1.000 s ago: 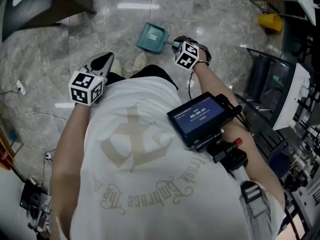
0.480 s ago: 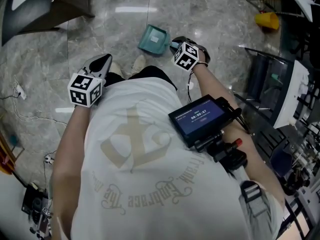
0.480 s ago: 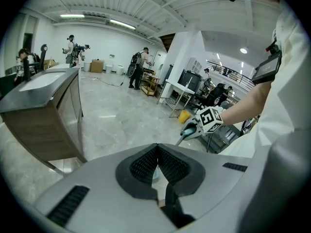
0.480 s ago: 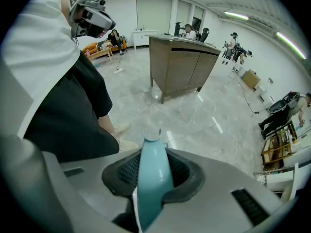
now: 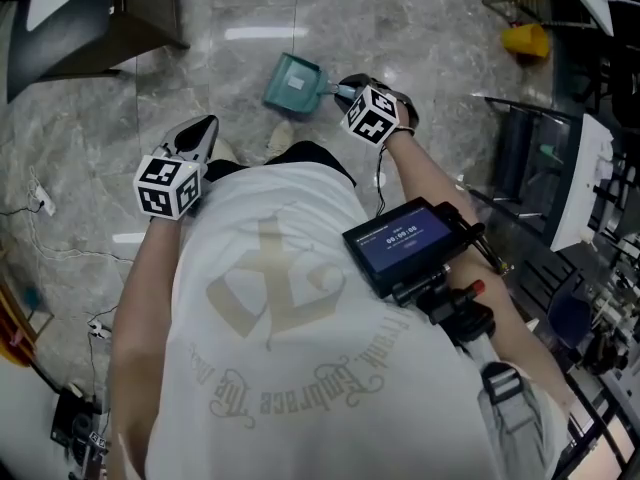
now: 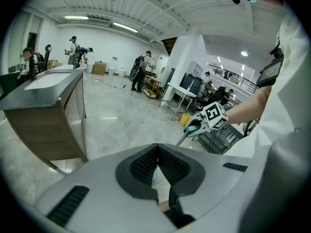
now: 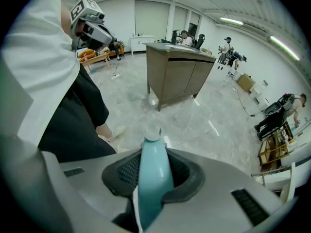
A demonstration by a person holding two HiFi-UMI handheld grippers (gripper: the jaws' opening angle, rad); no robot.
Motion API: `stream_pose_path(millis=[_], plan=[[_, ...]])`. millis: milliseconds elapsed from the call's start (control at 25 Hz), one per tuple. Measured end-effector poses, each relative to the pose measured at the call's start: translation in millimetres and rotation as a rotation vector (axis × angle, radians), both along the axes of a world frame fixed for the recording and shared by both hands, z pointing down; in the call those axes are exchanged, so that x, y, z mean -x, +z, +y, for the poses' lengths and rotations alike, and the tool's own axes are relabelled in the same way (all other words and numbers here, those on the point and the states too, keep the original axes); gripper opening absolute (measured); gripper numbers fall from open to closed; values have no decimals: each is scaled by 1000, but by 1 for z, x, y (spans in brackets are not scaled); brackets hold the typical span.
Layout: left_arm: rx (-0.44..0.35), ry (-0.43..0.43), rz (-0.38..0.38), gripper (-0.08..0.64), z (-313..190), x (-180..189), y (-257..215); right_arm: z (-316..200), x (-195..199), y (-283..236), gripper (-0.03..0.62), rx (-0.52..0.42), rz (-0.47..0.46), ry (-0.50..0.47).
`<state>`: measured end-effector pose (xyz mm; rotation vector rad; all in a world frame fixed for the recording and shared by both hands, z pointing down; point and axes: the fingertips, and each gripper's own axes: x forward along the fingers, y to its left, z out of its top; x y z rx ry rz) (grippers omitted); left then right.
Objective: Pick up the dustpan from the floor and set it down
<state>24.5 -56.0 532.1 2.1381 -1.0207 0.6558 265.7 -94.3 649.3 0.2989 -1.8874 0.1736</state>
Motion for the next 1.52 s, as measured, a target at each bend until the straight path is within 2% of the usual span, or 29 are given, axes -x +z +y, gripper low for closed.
stream_pose_path(millis=[240, 520, 920, 1280, 1520], plan=[[-43, -3, 17, 12, 0, 26, -22, -5, 32, -45, 104, -40, -37, 32], [-75, -62, 55, 12, 24, 72, -29, 4, 88, -89, 104, -100, -53, -31], [-136, -128, 129, 12, 37, 106, -45, -3, 142, -143, 106, -141, -135, -69], [-175, -123, 138, 11, 53, 135, -49, -8, 195, -187, 106, -184, -216, -103], [-178, -102, 132, 12, 58, 157, -44, -3, 225, -204, 106, -204, -231, -111]])
